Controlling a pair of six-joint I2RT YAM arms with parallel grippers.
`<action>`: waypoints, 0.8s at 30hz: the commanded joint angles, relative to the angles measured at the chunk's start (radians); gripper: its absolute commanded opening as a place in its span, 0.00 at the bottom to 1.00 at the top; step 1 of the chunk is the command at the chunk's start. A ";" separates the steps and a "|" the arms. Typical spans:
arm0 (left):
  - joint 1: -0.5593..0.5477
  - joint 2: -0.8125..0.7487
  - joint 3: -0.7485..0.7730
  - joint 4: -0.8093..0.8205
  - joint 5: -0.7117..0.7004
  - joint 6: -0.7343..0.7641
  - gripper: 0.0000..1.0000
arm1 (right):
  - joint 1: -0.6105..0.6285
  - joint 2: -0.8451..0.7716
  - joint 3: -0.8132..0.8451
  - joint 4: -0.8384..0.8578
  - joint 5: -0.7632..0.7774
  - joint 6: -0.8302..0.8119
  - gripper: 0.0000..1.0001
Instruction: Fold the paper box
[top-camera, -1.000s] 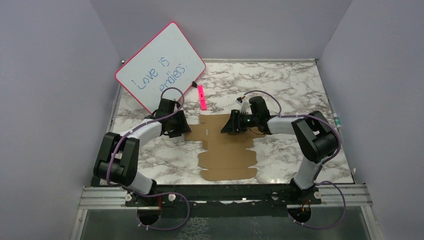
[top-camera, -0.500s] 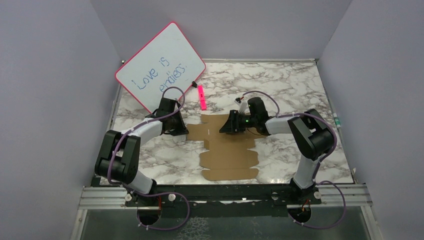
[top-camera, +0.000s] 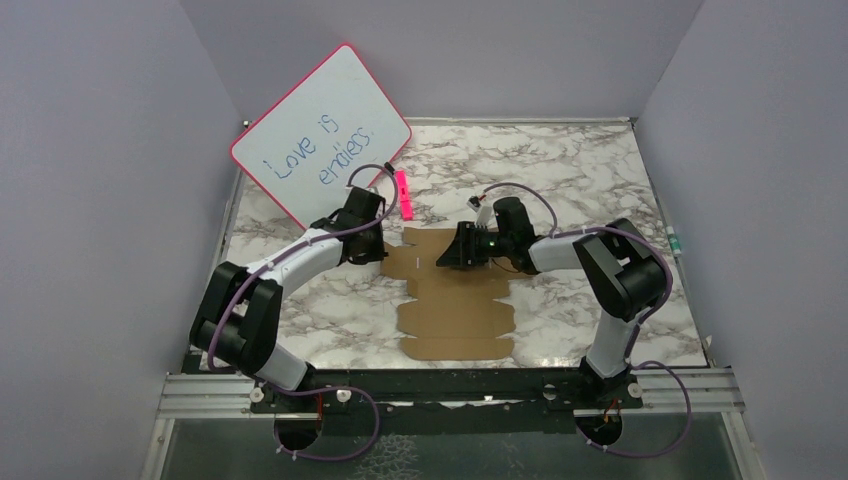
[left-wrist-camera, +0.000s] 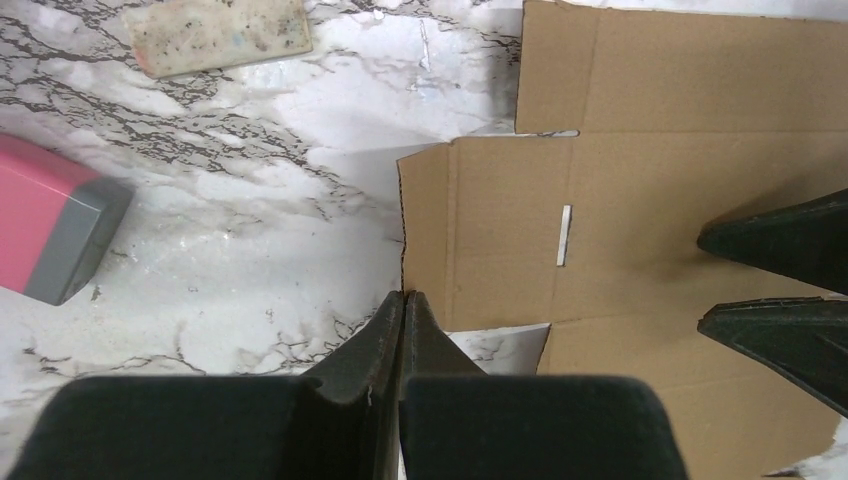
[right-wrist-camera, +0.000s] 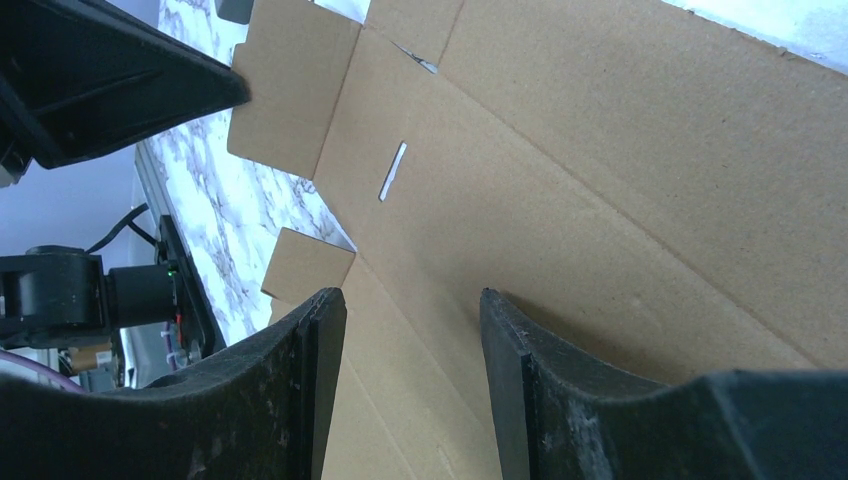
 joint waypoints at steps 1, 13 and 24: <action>-0.063 0.027 0.060 -0.080 -0.155 0.020 0.00 | 0.015 0.027 -0.030 0.007 0.063 0.000 0.57; -0.205 0.086 0.188 -0.166 -0.270 0.010 0.00 | 0.025 0.041 -0.059 0.056 0.111 0.042 0.58; -0.276 0.136 0.277 -0.226 -0.317 0.007 0.00 | 0.031 0.049 -0.069 0.085 0.122 0.059 0.58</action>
